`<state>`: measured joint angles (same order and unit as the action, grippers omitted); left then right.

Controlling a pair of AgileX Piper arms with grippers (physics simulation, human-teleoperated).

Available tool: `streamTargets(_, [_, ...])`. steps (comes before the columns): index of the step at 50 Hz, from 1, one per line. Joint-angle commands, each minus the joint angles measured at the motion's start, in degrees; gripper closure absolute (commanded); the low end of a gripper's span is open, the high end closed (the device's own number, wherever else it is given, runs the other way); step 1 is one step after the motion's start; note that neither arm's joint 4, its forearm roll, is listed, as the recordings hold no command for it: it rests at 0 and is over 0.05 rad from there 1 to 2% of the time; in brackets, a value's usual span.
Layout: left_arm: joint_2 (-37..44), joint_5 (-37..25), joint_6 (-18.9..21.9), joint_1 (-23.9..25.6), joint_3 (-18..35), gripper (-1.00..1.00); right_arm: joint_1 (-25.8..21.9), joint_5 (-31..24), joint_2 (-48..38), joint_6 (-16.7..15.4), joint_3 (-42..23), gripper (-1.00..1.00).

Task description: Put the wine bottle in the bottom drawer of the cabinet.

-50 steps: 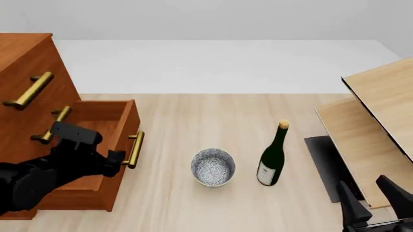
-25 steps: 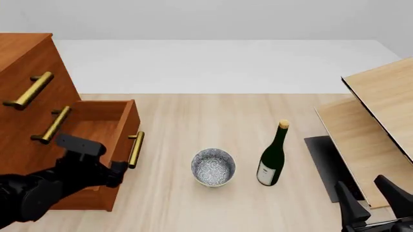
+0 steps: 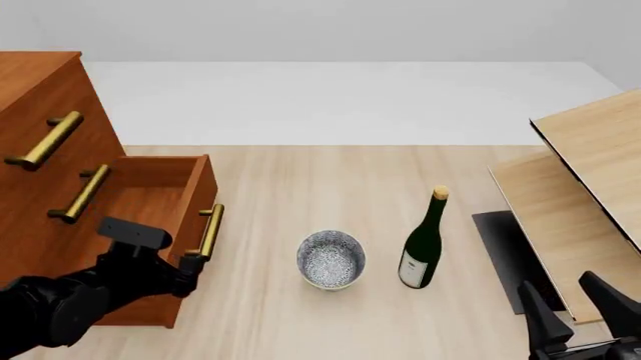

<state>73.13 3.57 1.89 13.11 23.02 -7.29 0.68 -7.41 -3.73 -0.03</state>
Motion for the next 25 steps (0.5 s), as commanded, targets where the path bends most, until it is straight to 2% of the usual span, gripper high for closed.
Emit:
streamTargets(1, [2.2,2.3,-0.4,-0.2,-0.6,-1.0,-0.1,0.1,-0.2,0.0,0.0,-1.0])
streamTargets(25, [1.4,2.3,-2.3,3.0,-1.5,-1.0,-0.1,0.2,-0.4,0.1,0.0,-1.0])
